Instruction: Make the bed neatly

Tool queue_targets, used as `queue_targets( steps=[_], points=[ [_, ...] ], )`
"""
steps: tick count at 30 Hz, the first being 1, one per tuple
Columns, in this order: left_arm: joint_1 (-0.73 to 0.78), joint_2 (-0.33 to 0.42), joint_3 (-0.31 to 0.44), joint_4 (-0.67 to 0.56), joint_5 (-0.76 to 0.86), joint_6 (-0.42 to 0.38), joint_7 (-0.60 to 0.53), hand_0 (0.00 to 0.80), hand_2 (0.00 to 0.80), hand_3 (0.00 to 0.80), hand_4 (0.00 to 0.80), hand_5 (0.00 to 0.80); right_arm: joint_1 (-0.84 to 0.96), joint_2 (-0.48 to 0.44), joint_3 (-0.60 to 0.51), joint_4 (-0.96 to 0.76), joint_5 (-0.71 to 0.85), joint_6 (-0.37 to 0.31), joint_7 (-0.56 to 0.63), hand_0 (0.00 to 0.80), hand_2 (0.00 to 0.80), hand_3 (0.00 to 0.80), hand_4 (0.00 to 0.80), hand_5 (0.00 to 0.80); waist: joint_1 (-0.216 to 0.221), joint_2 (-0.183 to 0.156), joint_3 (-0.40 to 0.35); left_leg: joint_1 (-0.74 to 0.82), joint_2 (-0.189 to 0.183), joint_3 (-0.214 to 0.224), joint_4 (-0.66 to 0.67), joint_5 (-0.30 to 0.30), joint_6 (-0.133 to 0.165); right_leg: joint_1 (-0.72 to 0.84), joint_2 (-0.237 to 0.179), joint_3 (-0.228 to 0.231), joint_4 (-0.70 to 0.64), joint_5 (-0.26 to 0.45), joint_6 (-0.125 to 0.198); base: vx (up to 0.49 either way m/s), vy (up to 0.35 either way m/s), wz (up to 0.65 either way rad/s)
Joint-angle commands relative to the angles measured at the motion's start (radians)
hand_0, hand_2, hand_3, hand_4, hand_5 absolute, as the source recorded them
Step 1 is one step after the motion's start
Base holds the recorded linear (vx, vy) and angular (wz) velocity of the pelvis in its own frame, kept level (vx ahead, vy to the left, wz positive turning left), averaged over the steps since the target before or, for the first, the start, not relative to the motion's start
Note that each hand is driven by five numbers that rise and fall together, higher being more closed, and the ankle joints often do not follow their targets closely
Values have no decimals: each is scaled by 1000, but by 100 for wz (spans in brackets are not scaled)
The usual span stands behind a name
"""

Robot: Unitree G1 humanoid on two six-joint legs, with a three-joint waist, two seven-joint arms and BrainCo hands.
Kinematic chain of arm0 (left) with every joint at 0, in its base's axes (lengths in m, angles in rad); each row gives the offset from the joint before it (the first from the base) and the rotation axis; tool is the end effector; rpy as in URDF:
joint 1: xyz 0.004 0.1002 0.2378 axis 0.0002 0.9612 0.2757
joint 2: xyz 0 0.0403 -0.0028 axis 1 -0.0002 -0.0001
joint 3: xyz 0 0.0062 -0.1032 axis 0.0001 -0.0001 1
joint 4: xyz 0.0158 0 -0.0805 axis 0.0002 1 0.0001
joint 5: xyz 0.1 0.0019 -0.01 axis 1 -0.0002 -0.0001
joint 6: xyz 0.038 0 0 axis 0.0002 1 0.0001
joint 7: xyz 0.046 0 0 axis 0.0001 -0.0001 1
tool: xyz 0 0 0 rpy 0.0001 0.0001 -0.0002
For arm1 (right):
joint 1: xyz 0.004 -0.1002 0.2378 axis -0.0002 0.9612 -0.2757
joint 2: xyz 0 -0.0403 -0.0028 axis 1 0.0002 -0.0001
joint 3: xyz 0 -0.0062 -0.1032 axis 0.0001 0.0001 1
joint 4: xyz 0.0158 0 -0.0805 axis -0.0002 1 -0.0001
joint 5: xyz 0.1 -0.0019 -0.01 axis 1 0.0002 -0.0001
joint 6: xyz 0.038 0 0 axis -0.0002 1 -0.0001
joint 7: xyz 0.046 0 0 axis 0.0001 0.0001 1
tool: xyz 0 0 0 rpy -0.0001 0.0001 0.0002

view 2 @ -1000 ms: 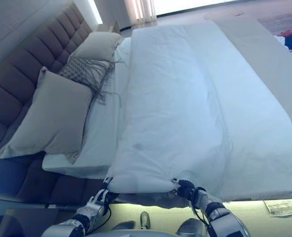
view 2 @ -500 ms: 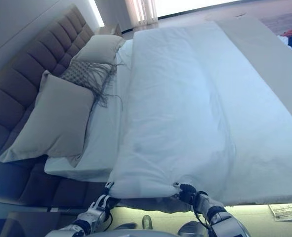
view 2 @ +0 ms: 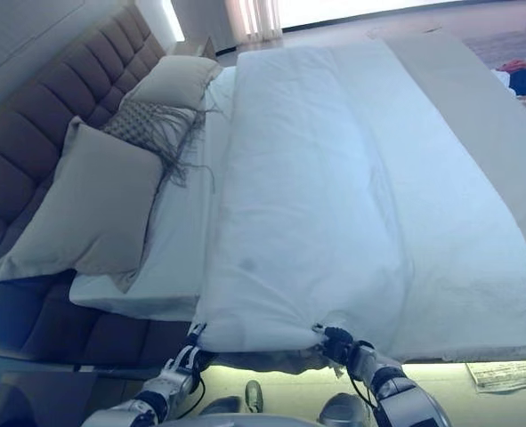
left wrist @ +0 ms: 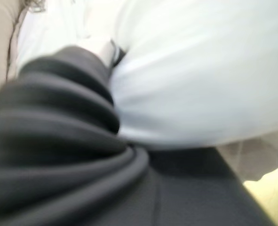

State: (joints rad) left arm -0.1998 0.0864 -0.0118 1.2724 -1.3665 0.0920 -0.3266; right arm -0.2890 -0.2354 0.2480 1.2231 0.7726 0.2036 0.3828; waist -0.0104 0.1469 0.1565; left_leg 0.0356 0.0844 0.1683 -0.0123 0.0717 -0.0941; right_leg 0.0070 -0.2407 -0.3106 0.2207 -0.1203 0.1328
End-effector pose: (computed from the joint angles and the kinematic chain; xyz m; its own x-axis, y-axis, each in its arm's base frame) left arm 0.1357 0.1698 -0.1075 0.7003 -0.1209 -0.7035 -0.6609 0.2625 -0.7030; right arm 0.1677 -0.2027 -0.0885 0.5290 0.3226 -0.7849 0.1780 0.8622 0.4743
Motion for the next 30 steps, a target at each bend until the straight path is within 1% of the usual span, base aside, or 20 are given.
queue_targets(
  steps=[1,4,7,11,12,15,19,23,30],
  points=[
    [-75,78,24,23,-72,-72,-11,800,800,800,800,800,-110,-55,-18,53,-39,-6,-29,800,800,800,800,800,24,-11,72,-15,-47,1,65,-63,15,-45,-12,25,-25,65,-22,-191,169,-4],
    [-149,77,-13,21,-124,-87,0,800,800,800,800,800,-203,-58,5,63,-16,-5,-54,800,800,800,800,800,21,-22,146,-115,-49,6,182,-98,23,-126,-35,52,38,58,-24,-297,54,-4],
    [-242,102,-47,12,-160,-93,38,800,800,800,800,800,-304,-49,36,67,32,-11,-92,800,800,800,800,800,25,-50,226,-259,-47,-5,336,-139,36,-256,-53,82,157,47,-33,-323,-41,6],
    [-310,122,-73,-7,-180,-99,88,800,800,800,800,800,-373,-58,59,61,56,-7,-113,800,800,800,800,800,28,-70,284,-395,-32,-6,475,-190,55,-400,-62,111,308,14,-43,-173,13,4],
    [-318,125,-80,-13,-185,-102,97,800,800,800,800,800,-387,-64,60,60,53,-2,-117,800,800,800,800,800,28,-72,292,-414,-26,-11,506,-222,52,-424,-62,126,348,-16,-35,-56,35,0],
    [-355,146,-85,-21,-194,-96,120,800,800,800,800,800,-428,-86,63,64,61,5,-129,800,800,800,800,800,28,-74,318,-500,-12,-4,594,-258,64,-517,-72,141,441,-37,-41,-104,35,-3],
    [-401,161,-95,-28,-227,-98,138,800,800,800,800,800,-491,-119,66,78,70,14,-149,800,800,800,800,800,28,-69,345,-634,2,-7,714,-297,77,-652,-73,166,567,-69,-54,-130,61,0],
    [-428,164,-105,-32,-241,-100,125,800,800,800,800,800,-535,-148,71,92,86,7,-155,800,800,800,800,800,33,-64,356,-752,12,-10,804,-319,82,-769,-68,182,663,-93,-65,-119,28,-1],
    [-466,164,-118,-39,-248,-100,120,800,800,800,800,800,-604,-184,71,95,119,-3,-185,800,800,800,800,800,40,-57,363,-930,29,-38,927,-334,89,-942,-52,211,793,-118,-83,-90,12,6]
  ],
)
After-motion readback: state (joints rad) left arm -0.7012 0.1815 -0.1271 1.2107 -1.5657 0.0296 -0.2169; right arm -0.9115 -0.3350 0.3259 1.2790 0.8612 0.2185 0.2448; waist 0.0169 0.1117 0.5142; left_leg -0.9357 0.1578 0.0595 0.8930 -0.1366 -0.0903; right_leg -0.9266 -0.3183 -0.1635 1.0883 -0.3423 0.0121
